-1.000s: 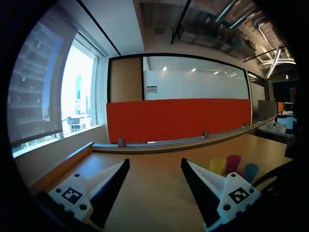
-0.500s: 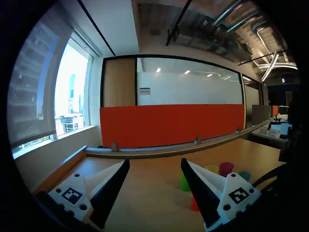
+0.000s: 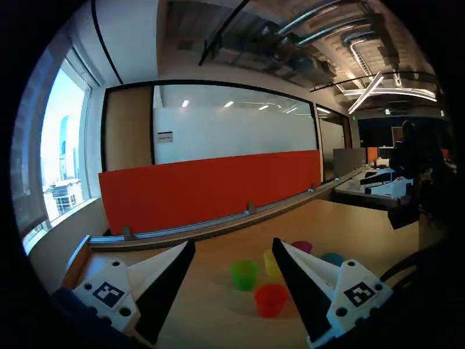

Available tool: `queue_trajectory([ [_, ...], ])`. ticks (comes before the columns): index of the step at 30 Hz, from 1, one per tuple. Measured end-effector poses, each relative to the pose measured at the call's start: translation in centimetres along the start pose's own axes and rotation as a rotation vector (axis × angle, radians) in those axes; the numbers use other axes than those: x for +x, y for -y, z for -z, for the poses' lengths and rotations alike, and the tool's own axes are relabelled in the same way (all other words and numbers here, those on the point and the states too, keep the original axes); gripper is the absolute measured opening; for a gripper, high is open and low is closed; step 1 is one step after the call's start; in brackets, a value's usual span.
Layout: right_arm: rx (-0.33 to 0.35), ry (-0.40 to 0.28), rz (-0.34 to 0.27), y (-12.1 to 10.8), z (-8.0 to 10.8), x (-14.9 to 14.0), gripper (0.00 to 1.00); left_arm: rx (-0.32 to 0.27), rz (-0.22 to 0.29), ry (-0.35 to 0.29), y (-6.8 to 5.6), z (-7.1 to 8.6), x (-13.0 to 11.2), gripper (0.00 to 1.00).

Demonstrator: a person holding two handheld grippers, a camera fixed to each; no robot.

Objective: Pour water

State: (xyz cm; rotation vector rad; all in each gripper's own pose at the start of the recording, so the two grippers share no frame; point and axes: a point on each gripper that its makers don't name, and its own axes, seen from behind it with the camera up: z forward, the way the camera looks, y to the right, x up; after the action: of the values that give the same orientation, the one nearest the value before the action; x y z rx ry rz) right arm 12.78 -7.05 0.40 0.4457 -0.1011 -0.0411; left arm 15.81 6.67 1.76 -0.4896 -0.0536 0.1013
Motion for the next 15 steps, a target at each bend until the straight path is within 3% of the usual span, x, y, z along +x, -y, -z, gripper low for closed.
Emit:
queue_trajectory([
  [8, 0.148, 0.072, 0.014, 2.6, -0.5, -0.5, 1.00, -0.100, -0.014, 0.044, -0.6, -1.7, -0.4, 0.99],
  [15, 0.210, 0.140, 0.049, 3.1, -0.8, -1.8, 1.00, -0.157, -0.034, 0.088, -0.4, -3.2, -1.6, 0.99],
])
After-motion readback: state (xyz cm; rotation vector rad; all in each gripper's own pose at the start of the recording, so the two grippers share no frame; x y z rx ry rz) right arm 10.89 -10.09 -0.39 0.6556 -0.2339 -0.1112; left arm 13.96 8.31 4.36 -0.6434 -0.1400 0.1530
